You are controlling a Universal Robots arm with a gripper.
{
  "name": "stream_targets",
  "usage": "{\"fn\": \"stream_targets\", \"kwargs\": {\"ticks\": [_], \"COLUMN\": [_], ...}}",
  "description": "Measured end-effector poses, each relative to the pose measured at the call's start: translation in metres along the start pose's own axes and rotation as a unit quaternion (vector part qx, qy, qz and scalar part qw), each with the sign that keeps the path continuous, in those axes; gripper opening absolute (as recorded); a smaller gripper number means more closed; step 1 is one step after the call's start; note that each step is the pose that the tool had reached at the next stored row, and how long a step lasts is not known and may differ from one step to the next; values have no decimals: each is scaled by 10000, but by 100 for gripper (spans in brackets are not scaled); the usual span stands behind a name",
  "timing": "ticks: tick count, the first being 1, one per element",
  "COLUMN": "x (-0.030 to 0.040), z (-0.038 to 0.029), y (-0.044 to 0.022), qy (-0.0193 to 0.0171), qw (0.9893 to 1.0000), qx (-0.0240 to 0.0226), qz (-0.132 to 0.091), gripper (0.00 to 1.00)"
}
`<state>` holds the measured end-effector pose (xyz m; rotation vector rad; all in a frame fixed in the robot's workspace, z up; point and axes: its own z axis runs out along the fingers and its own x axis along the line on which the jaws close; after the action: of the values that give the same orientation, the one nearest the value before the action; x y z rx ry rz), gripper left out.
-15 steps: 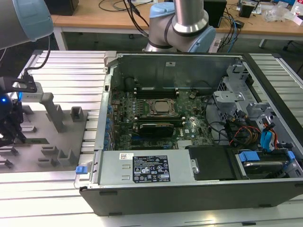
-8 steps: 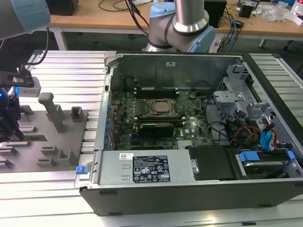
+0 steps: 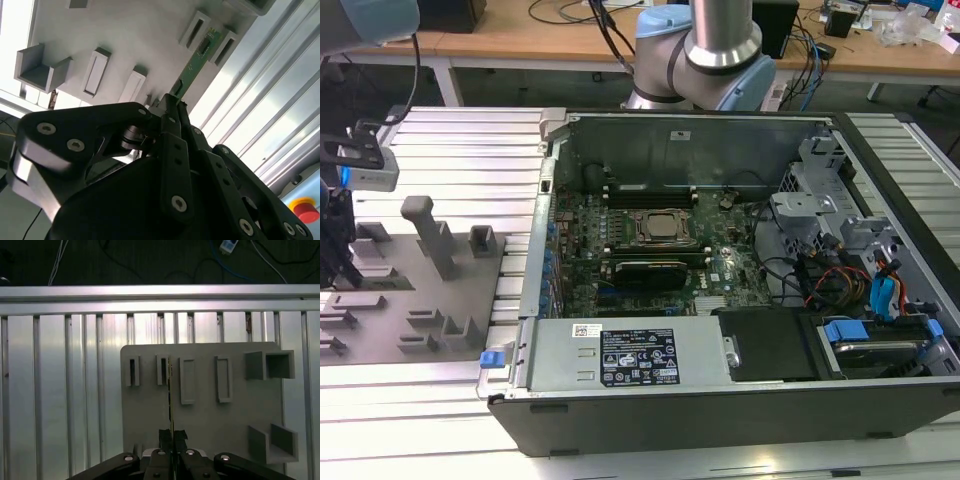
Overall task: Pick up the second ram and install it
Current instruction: 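Pick up the second ram and move it above second insertion slot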
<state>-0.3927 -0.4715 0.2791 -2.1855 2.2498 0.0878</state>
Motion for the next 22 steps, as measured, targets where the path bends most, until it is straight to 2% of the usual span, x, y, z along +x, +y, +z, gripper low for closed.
{"fn": "stream_targets", "kwargs": {"ticks": [4, 9, 11, 22], "x": [-8, -11, -15, -28], "z": [-68, -105, -148, -309], "y": [3, 4, 6, 12], "qy": [16, 23, 30, 35], "qw": [10000, 10000, 10000, 10000], "qx": [1, 1, 1, 1], "qz": [0, 1, 1, 1], "gripper": [13, 13, 13, 13]}}
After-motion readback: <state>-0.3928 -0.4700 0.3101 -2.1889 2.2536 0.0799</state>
